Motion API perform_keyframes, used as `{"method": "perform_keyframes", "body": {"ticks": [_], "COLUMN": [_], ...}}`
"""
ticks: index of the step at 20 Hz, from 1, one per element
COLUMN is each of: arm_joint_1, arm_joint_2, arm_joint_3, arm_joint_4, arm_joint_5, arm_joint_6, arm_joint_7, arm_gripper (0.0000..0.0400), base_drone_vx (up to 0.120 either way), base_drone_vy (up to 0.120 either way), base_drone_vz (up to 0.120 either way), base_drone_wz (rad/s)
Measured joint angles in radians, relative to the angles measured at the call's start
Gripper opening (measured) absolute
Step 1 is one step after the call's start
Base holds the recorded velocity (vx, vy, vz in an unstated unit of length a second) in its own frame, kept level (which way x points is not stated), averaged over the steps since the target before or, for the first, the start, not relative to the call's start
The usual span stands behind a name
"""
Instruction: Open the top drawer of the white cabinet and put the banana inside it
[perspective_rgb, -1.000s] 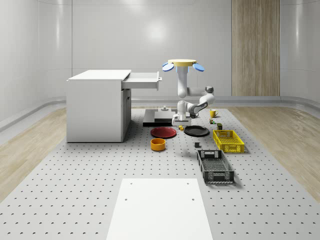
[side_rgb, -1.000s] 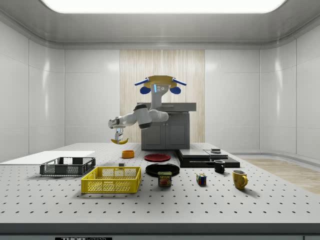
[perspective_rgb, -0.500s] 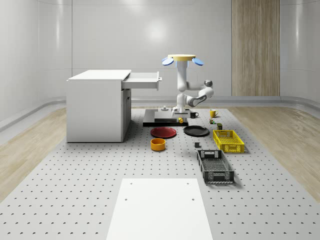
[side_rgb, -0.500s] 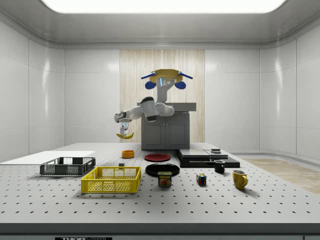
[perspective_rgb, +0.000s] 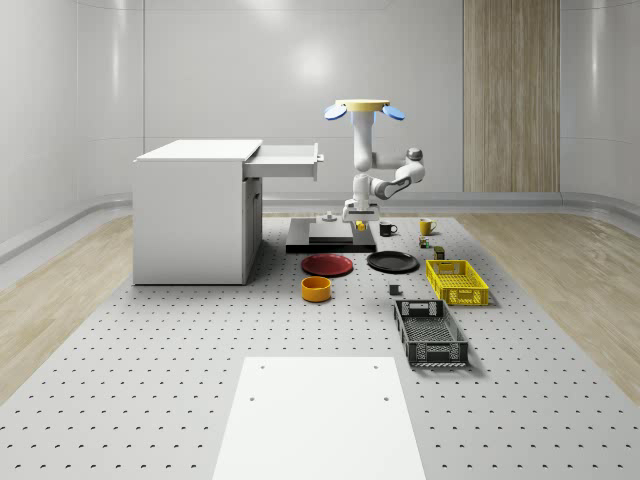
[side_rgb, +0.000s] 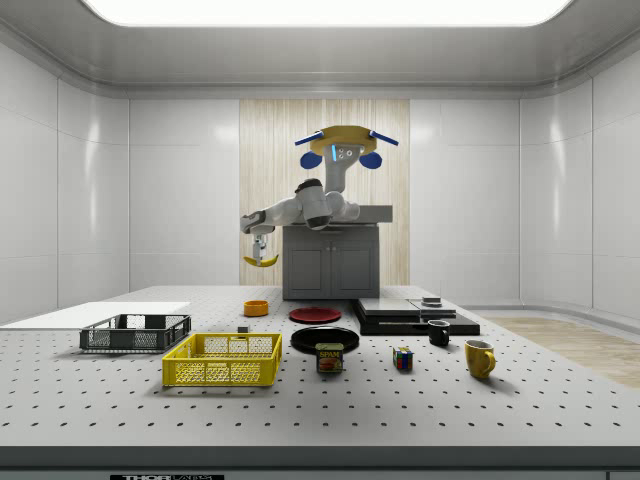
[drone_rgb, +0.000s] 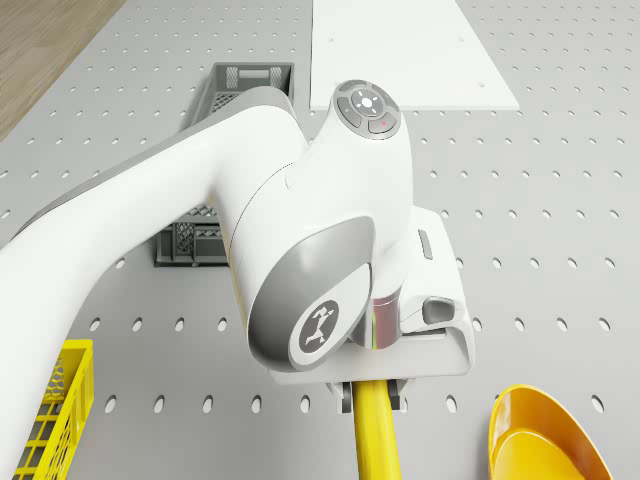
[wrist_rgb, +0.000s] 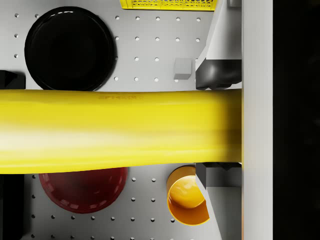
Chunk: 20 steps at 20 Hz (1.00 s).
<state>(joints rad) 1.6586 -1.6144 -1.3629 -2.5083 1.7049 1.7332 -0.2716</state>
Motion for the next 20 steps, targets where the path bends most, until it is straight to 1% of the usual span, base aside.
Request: {"method": "perform_keyframes", "body": {"ticks": [20], "arm_joint_1": [0.001], "arm_joint_2": [-0.004], "arm_joint_3": [0.001], "arm_joint_4": [0.0], "arm_joint_5": [-0.002], "arm_joint_6": [0.004], "arm_joint_7": [0.0], "arm_gripper": [0.019], "base_drone_vx": [-0.12], "base_drone_vy": [0.0], "base_drone_vz": [0.12], "base_drone_wz": [0.0]}}
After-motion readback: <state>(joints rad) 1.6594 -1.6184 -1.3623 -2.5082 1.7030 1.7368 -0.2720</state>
